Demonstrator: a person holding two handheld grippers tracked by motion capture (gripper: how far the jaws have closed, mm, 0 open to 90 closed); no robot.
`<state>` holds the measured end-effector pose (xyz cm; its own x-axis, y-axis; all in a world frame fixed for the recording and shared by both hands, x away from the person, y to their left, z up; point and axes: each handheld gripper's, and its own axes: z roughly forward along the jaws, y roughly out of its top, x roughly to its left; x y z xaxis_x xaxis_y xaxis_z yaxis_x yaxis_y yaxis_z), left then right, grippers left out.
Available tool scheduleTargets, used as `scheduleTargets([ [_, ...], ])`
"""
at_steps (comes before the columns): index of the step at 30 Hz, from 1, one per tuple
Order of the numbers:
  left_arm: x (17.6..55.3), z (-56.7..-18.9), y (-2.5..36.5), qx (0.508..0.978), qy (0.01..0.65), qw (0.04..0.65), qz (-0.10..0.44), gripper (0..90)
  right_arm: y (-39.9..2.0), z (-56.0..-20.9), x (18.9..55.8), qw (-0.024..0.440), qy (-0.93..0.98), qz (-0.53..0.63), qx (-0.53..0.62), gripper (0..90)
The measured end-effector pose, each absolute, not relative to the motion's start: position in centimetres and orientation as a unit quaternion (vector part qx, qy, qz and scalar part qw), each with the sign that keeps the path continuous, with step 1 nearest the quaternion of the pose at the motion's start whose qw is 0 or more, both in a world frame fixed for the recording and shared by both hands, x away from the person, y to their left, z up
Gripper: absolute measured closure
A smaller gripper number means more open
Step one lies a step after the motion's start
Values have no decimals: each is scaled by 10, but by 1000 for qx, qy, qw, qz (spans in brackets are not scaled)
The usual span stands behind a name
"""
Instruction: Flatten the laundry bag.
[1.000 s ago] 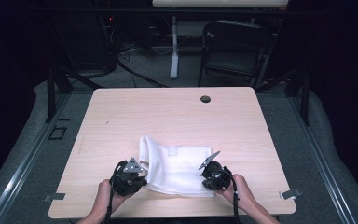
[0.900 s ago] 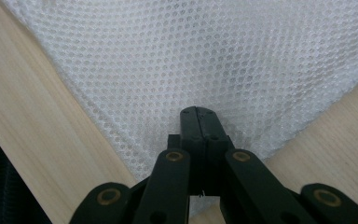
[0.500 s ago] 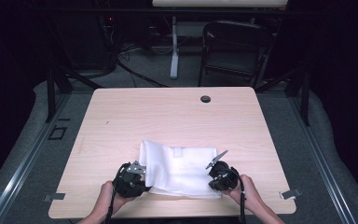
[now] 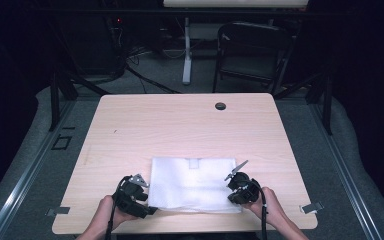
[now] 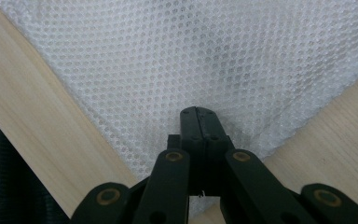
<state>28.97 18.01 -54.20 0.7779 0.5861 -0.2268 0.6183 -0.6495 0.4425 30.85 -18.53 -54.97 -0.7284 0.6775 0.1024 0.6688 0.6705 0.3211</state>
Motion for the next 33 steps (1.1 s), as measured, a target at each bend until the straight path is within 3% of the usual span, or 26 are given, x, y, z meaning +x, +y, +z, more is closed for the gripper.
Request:
scheduleTargets([
  [2, 289, -540, 185, 904, 340, 257, -22, 304, -186, -549, 309, 10, 914, 172, 367, 875],
  [8, 290, -530, 195, 889, 361, 281, 9, 158, -191, -539, 308, 35, 910, 187, 368, 503],
  [14, 294, -520, 186, 888, 348, 297, 40, 143, -210, -531, 306, 45, 898, 206, 386, 147],
  [21, 299, -517, 155, 902, 306, 301, 54, 33, -227, -527, 302, 55, 890, 200, 405, 3],
  [33, 302, -521, 122, 914, 269, 299, 48, 37, -238, -522, 304, 64, 881, 214, 416, 8],
])
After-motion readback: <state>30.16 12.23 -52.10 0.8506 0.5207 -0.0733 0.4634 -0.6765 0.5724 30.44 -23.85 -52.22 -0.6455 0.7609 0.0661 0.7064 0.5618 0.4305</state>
